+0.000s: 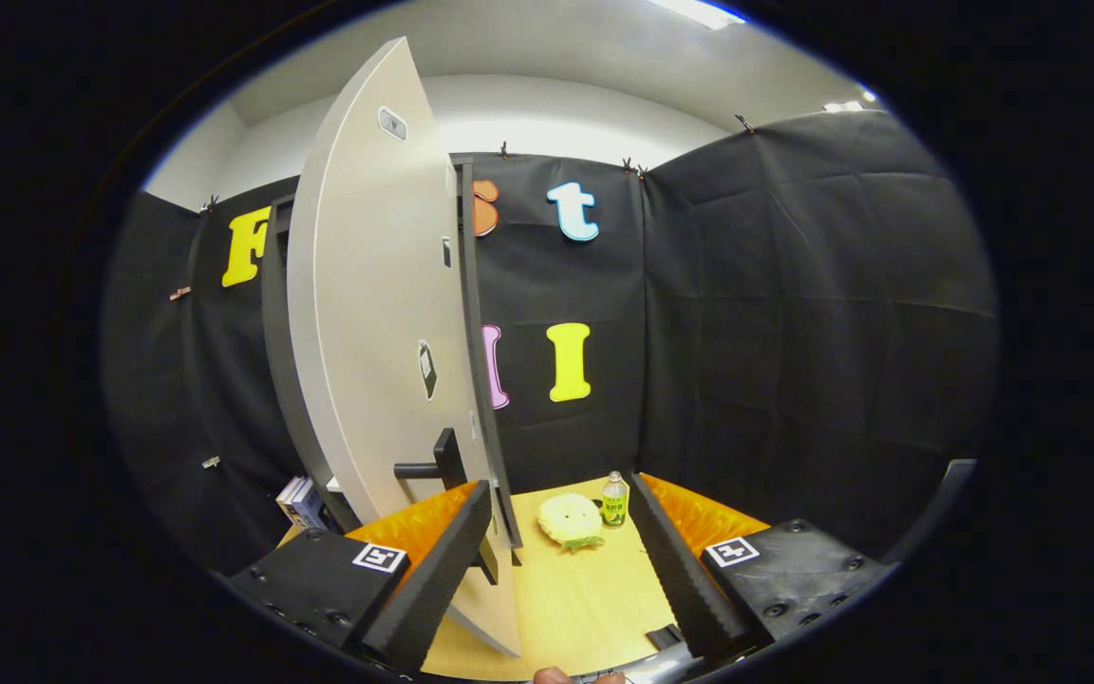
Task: Open the shoe cabinet door, grab the shoes and put them into the shoe cabinet, then close the shoe cabinet door.
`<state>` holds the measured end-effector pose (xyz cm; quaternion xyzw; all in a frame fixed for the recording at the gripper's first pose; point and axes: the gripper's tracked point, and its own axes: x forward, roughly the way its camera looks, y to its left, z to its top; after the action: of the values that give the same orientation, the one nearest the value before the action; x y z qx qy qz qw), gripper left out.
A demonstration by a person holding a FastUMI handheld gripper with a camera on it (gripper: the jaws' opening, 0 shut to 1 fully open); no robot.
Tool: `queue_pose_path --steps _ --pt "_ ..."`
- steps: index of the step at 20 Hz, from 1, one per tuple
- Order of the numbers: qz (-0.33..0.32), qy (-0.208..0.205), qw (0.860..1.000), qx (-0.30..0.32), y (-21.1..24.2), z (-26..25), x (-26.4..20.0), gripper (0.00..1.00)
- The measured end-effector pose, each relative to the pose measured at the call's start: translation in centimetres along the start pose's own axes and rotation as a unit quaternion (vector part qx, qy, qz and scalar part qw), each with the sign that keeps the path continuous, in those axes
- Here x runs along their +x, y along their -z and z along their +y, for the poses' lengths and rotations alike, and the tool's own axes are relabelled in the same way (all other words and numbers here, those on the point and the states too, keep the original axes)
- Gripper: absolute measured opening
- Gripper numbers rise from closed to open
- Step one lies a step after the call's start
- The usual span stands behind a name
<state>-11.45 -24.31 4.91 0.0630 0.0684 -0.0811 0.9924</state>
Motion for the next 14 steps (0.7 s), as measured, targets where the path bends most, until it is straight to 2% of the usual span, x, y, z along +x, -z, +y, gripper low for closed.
queue_pose_path --steps 6,14 --pt "-0.003 -0.031 0.999 -0.012 0.9 7.3 -0.8 0.98" --pt "0.003 -0.064 0.998 -0.011 1.8 14.2 1.5 0.98"
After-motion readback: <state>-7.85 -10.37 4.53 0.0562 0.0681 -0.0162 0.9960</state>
